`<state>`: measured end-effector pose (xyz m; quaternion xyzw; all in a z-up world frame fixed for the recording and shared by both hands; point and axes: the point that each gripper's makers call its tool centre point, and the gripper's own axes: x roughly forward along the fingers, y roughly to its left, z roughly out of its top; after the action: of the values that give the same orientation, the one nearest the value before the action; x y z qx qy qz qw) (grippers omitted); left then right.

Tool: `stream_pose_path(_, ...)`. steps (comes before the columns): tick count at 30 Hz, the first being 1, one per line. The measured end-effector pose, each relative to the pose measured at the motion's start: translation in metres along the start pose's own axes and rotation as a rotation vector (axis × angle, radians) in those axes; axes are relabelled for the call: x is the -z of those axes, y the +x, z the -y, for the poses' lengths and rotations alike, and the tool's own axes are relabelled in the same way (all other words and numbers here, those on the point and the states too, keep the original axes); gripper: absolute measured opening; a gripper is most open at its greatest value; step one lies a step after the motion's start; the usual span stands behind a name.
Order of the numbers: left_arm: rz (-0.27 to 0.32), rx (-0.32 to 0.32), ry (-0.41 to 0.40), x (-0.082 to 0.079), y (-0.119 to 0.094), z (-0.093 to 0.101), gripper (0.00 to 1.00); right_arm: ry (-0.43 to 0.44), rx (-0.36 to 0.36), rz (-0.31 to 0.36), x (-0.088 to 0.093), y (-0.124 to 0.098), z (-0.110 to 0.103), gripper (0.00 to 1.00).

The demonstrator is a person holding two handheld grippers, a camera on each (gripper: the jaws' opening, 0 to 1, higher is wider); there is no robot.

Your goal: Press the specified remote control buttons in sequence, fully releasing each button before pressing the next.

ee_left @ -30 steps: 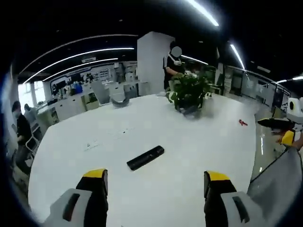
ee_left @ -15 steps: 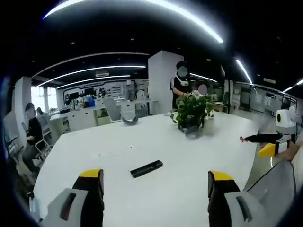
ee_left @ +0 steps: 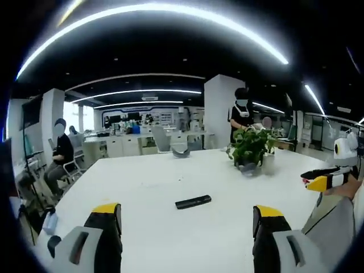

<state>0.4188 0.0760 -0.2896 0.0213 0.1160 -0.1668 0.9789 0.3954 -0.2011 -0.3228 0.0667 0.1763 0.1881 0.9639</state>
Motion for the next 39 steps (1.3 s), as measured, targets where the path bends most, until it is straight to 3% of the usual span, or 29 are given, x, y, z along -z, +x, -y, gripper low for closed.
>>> stream_pose_path(2,0.038,-0.045,0.038,-0.003,-0.005,-0.006,1.00,-0.005,-0.003,-0.007,0.001,0.000,-0.001,1.00)
stream_pose_path(4,0.039,-0.070,0.015,0.000,-0.010,-0.008,1.00,-0.017,-0.007,0.020,-0.004,-0.002,-0.003,1.00)
stream_pose_path(11,0.047,-0.093,0.002,0.007,-0.025,-0.010,1.00,-0.028,-0.016,0.011,-0.002,-0.001,-0.005,1.00)
stream_pose_path(15,0.113,-0.129,-0.109,0.008,-0.028,-0.014,1.00,-0.033,-0.011,0.004,-0.002,-0.001,-0.003,1.00)
stream_pose_path(18,0.067,-0.153,-0.005,0.013,-0.027,-0.018,0.99,-0.058,-0.017,0.004,-0.002,-0.001,-0.007,1.00)
stream_pose_path(20,0.054,-0.139,0.002,0.017,-0.024,-0.015,0.99,-0.079,-0.025,0.005,-0.002,0.000,-0.010,1.00)
stream_pose_path(21,0.018,-0.130,0.002,0.023,-0.023,-0.013,1.00,-0.089,-0.032,0.005,-0.002,0.000,-0.013,1.00)
stream_pose_path(26,-0.017,-0.095,0.059,0.029,-0.018,-0.002,0.96,-0.126,-0.049,-0.005,0.000,0.001,-0.019,1.00)
stream_pose_path(28,-0.072,-0.099,0.084,0.038,-0.018,-0.002,0.99,-0.132,-0.049,0.002,-0.002,0.001,-0.020,1.00)
stream_pose_path(31,-0.069,-0.115,0.075,0.038,-0.020,-0.008,0.99,-0.132,-0.047,0.002,-0.002,0.001,-0.020,1.00)
stream_pose_path(35,0.004,-0.154,0.009,0.026,-0.026,-0.020,1.00,-0.123,-0.050,-0.011,0.000,0.002,-0.020,1.00)
stream_pose_path(39,-0.021,-0.180,0.007,0.031,-0.027,-0.026,0.99,-0.138,-0.048,-0.027,0.002,0.003,-0.020,1.00)
